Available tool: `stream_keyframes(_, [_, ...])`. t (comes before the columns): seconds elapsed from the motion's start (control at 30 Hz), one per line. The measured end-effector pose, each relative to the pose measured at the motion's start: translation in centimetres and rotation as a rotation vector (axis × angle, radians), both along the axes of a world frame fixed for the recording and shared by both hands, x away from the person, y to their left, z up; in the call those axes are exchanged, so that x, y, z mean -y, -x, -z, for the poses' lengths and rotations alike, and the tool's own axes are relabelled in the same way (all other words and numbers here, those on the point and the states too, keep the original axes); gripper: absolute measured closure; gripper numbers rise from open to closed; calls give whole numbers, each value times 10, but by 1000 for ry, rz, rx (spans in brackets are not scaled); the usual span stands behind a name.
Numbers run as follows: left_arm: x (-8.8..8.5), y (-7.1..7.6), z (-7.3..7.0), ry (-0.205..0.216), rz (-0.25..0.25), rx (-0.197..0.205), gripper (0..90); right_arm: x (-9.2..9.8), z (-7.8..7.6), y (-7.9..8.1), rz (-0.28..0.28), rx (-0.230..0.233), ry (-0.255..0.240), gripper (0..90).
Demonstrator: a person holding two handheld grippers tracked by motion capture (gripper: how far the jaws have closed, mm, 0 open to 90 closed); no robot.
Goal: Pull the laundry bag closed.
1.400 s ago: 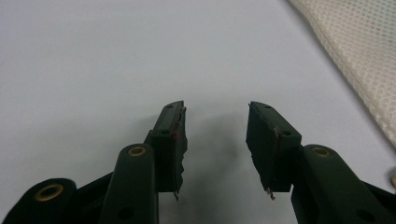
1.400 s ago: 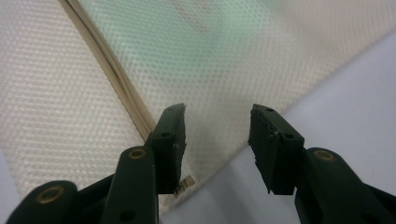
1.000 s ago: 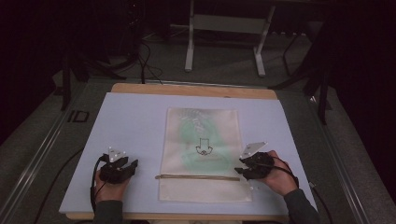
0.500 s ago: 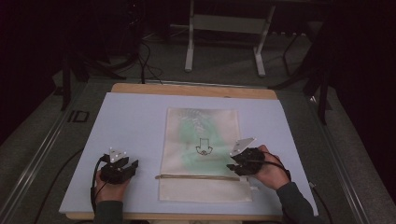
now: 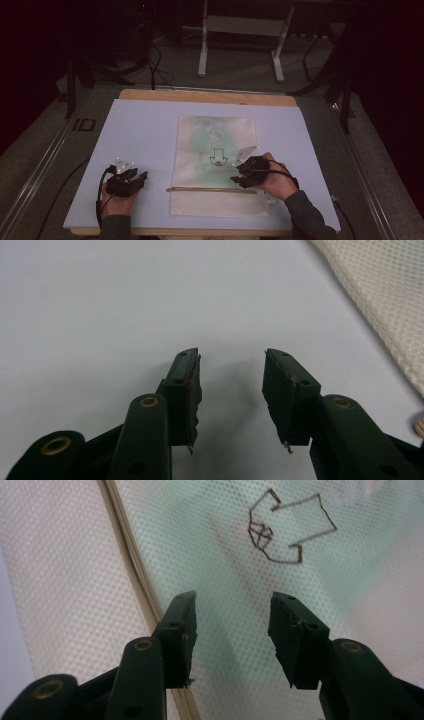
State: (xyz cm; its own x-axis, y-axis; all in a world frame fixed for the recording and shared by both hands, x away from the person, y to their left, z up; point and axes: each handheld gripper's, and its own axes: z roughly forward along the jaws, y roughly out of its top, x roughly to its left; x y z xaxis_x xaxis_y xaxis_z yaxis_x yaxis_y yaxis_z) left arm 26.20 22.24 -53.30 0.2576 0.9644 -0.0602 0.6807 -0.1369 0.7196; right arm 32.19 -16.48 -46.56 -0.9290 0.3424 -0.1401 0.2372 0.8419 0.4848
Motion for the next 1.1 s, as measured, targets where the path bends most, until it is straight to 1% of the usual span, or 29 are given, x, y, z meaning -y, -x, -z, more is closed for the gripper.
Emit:
stream_keyframes(0.13, [0, 0, 0, -1, 2, 0, 577, -11, 1, -1, -17, -2, 0, 537])
stream_keyframes(0.2, [0, 0, 0, 1, 0, 0, 577, -13, 1, -1, -20, -6, -1, 538])
stream_keyframes(0.23, [0, 0, 0, 2, 1, 0, 577, -19, 1, 0, -30, -8, -3, 538])
stream_keyframes(0.33, [0, 0, 0, 1, 2, 0, 577, -26, 3, 0, -47, -14, -6, 535])
stream_keyframes(0.37, [0, 0, 0, 1, 3, 0, 577, -28, 3, 0, -47, -24, -6, 535])
stream_keyframes(0.57, [0, 0, 0, 2, 3, 0, 577, -40, 6, 0, -66, -43, -10, 526])
stream_keyframes(0.7, [1, 0, 0, 1, 6, -3, 576, -48, 7, 0, -79, -45, -20, 515])
stream_keyframes(0.87, [1, 0, 0, 1, 8, -3, 576, -56, 10, 2, -96, -46, -19, 523])
stream_keyframes(1.0, [1, 0, 0, 1, 10, -4, 576, -64, 11, 4, -113, -50, -31, 524])
stream_keyframes(1.1, [1, 0, 0, 2, 12, -4, 576, -71, 13, 5, -129, -51, -31, 528])
